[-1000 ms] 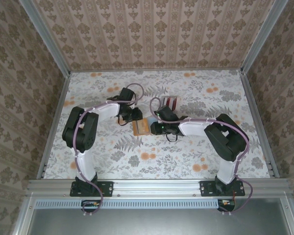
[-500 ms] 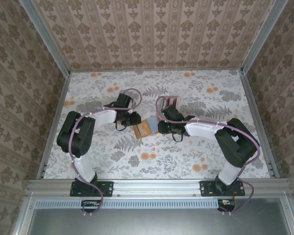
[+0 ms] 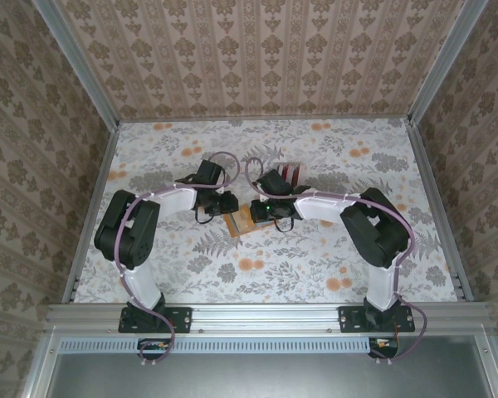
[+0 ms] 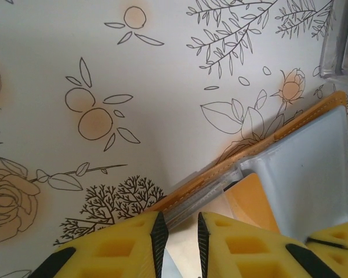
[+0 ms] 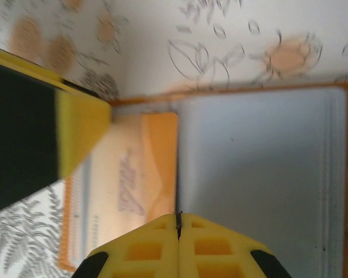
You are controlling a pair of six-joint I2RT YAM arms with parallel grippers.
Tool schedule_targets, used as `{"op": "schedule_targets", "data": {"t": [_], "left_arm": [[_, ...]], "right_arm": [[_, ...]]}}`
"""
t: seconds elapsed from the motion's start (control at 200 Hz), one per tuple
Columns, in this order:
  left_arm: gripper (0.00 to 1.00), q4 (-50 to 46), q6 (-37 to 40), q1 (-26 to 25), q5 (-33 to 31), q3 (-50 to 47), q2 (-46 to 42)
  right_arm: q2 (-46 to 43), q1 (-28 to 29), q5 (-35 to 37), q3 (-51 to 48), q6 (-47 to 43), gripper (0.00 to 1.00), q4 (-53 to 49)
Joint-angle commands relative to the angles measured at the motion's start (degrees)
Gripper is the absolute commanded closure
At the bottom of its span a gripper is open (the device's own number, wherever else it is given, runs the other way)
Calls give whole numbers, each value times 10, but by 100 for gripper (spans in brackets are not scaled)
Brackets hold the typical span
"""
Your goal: Put the credit cards into the card holder
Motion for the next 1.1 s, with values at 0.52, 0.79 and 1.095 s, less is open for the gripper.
{"op": "schedule_targets", "data": {"t": [0.52, 0.79, 1.095], "left_arm": [[74, -46, -18, -11, -9, -16, 7], [75, -54, -15, 1, -27, -55, -17], [75, -36, -13, 40, -30, -81, -27]], "right_arm": [[47, 32, -80, 50, -8, 95, -4], [-36, 12, -75, 4, -17, 94, -36], [-61, 65, -143, -52, -38, 92, -87]]}}
